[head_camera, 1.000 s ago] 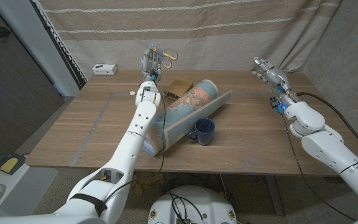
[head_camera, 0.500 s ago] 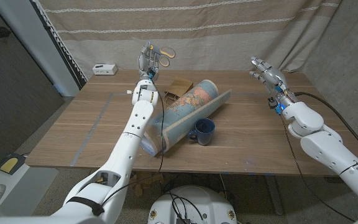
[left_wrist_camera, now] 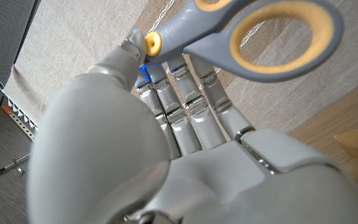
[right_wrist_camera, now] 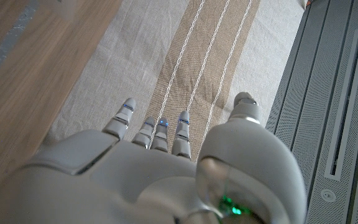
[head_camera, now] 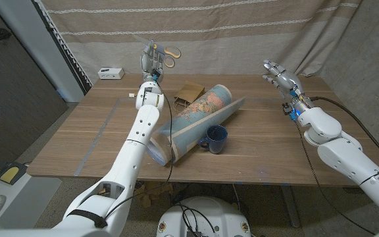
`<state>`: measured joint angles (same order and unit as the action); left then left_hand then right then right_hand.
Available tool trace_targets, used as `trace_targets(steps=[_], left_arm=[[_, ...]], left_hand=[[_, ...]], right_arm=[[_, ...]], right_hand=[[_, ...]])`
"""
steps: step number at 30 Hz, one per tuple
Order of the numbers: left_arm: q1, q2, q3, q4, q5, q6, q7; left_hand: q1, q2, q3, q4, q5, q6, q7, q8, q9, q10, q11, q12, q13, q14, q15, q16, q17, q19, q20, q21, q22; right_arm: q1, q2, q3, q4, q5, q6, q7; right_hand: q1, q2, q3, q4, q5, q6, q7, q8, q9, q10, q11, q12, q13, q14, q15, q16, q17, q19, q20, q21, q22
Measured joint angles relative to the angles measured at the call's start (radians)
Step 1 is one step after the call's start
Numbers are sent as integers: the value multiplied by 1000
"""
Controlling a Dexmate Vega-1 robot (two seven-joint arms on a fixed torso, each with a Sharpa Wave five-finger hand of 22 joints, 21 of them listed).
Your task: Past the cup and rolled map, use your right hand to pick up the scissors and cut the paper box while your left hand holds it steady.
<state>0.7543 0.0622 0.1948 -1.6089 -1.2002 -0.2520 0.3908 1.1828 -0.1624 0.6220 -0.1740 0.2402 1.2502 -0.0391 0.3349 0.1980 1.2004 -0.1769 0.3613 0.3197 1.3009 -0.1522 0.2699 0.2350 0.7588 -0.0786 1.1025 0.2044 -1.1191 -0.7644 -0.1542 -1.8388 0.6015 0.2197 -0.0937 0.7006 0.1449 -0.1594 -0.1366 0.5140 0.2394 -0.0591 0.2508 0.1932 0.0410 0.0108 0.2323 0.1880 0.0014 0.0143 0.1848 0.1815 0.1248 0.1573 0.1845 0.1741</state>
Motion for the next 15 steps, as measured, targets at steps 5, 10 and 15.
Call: trace_targets(steps=[5, 10, 15], left_arm=[[0, 2, -1, -5, 0, -4, 2], [-4, 1, -3, -6, -15, -1, 0], [-10, -3, -5, -6, -41, 13, -6]], left_hand=[[0, 0, 0, 0, -2, 0, 0, 0, 0, 0, 0, 0, 1, 0, 0, 0, 0, 0, 0, 0, 0], [2, -1, 0, 0, -3, 0, 0, 0, 0, 0, 0, 0, 2, 0, 0, -1, 0, 0, 0, 0, 0], [2, -1, 0, 0, -3, 0, 0, -1, 0, 0, 0, 0, 2, 0, 0, -3, 0, 0, 0, 0, 0]], right_arm=[[-2, -1, -2, -11, -4, -6, -3], [-3, -3, -4, -18, -5, -10, -4], [-3, -7, -6, -27, -7, -18, -3]], right_hand=[[0, 0, 0, 0, 0, 0, 0, 0, 0, 0, 0, 0, 0, 0, 0, 0, 0, -4, -4, 0, 0], [0, 0, 0, 0, 0, 6, -5, 0, 0, 0, 0, 0, 0, 0, 0, 0, 0, -4, -4, 0, 0], [0, 0, 4, 4, -4, 5, -5, 0, 0, 0, 0, 0, 0, 0, 0, 0, 0, -9, -9, 0, 0]])
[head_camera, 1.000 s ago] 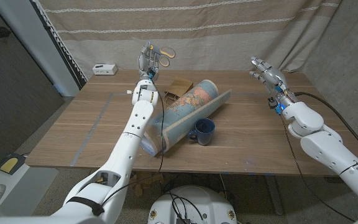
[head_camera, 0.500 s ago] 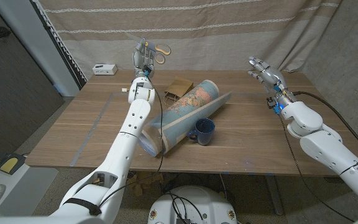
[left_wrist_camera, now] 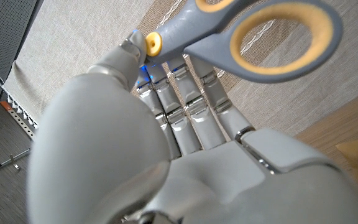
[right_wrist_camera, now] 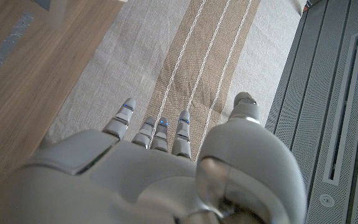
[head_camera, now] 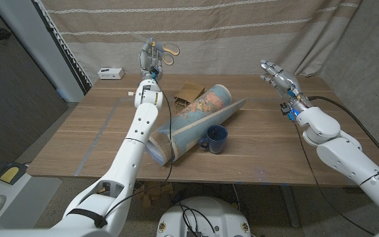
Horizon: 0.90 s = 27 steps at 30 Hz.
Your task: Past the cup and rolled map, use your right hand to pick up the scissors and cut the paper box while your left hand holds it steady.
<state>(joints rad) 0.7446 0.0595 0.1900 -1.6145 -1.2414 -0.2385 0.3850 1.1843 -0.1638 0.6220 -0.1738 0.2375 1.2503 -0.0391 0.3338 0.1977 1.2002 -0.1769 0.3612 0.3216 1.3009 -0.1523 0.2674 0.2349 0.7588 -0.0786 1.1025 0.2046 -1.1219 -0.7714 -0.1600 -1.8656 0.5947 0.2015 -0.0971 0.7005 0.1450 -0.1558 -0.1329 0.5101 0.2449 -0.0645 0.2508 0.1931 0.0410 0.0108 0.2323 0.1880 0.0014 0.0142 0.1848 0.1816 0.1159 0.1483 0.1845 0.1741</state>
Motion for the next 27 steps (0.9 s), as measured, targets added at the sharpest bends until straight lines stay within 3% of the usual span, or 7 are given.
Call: trace_targets(steps=[27], left_arm=[[-50, -61, 15, 79, -81, 47, -6]], left_hand=[[0, 0, 0, 0, 7, 4, -4, -7, 0, -4, 1, -2, 1, 0, 0, 3, -1, -11, 0, 0, -5]], right_arm=[[-3, -12, -2, -15, -6, -4, 18]], right_hand=[[28, 1, 4, -4, 0, 5, -5, -8, 0, 0, 0, -9, 0, -13, 13, 0, 0, -2, 9, 0, 0]])
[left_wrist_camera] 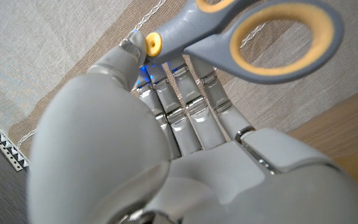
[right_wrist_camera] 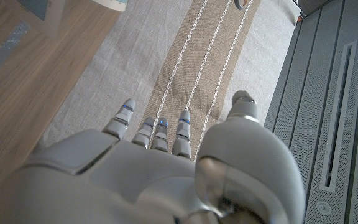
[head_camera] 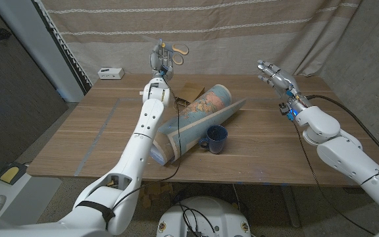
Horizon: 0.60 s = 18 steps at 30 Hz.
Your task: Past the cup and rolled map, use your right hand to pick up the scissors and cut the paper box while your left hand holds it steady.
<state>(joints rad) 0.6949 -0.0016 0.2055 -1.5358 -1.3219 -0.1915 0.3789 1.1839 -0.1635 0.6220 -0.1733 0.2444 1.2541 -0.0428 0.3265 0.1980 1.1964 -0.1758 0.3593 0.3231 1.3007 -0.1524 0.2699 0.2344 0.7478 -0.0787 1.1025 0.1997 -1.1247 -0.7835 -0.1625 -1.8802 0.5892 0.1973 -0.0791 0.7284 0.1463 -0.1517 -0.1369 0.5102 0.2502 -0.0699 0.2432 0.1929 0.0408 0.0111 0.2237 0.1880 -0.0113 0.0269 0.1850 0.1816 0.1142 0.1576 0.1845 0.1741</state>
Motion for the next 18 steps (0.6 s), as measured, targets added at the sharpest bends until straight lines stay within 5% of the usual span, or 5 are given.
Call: trace_targets(steps=[18], left_arm=[[-7, -14, 19, 13, 0, 27, 17]], left_hand=[[-4, 4, 1, 1, -1, 0, 0, 4, -1, -6, -1, 0, 0, 0, 0, 1, 0, 0, 0, 1, 0]], right_arm=[[1, 2, 3, -3, 13, 17, 21]], right_hand=[[14, 4, 8, 0, 0, 0, 0, -8, 0, -5, 5, 0, 0, -4, -4, 1, 0, 0, -8, 0, 0]])
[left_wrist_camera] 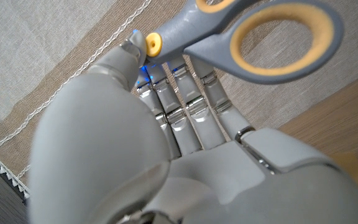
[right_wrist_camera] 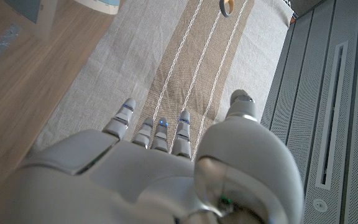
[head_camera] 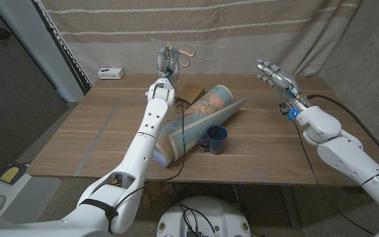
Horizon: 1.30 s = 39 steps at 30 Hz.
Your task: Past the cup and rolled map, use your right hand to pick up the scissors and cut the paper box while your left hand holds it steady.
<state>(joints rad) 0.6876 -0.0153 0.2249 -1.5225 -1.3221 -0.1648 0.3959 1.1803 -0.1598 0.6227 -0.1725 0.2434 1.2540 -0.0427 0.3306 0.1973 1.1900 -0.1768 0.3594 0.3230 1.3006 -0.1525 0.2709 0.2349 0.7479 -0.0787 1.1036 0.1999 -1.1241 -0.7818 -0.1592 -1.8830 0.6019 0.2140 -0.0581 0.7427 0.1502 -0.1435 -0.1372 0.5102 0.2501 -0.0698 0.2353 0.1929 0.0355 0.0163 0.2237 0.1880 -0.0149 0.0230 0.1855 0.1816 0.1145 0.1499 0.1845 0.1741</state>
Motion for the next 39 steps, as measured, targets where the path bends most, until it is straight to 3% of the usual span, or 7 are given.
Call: trace_targets(steps=[9, 16, 39], left_arm=[[5, 3, 6, -19, 14, 2, 13], [12, 8, 9, -34, 22, 3, 24], [3, 21, 21, -49, 41, 25, 85]], left_hand=[[-1, 1, 2, -2, -1, 0, 0, 0, 0, -1, -1, 0, 0, -2, -2, 0, 5, 0, 0, 0, 0], [-1, 1, 4, -4, -1, 5, -5, -1, 1, 1, -4, 0, 0, -2, -2, -1, 5, -4, 4, 0, 0], [0, 0, 4, -4, 1, 5, -5, -5, 0, 0, -4, 0, 0, -2, -2, 0, 4, -3, 4, 7, 0]], right_arm=[[15, 9, -15, 7, 21, 13, 36], [29, 15, -30, 9, 25, 23, 55], [65, 14, -71, -3, -24, 28, 59]], right_hand=[[9, 1, 0, 0, 0, 11, 0, 0, 0, 0, 0, 0, 0, 4, -4, 0, 0, 0, 0, 0, 0], [19, 3, 6, -5, 0, 31, -20, 5, 0, 0, 0, 0, 0, 4, -4, 0, 0, 0, 0, 0, 0], [59, 14, 24, -9, 0, 45, -16, 9, 5, 0, -8, 0, 0, 0, 0, 0, 0, -6, 6, 0, 0]])
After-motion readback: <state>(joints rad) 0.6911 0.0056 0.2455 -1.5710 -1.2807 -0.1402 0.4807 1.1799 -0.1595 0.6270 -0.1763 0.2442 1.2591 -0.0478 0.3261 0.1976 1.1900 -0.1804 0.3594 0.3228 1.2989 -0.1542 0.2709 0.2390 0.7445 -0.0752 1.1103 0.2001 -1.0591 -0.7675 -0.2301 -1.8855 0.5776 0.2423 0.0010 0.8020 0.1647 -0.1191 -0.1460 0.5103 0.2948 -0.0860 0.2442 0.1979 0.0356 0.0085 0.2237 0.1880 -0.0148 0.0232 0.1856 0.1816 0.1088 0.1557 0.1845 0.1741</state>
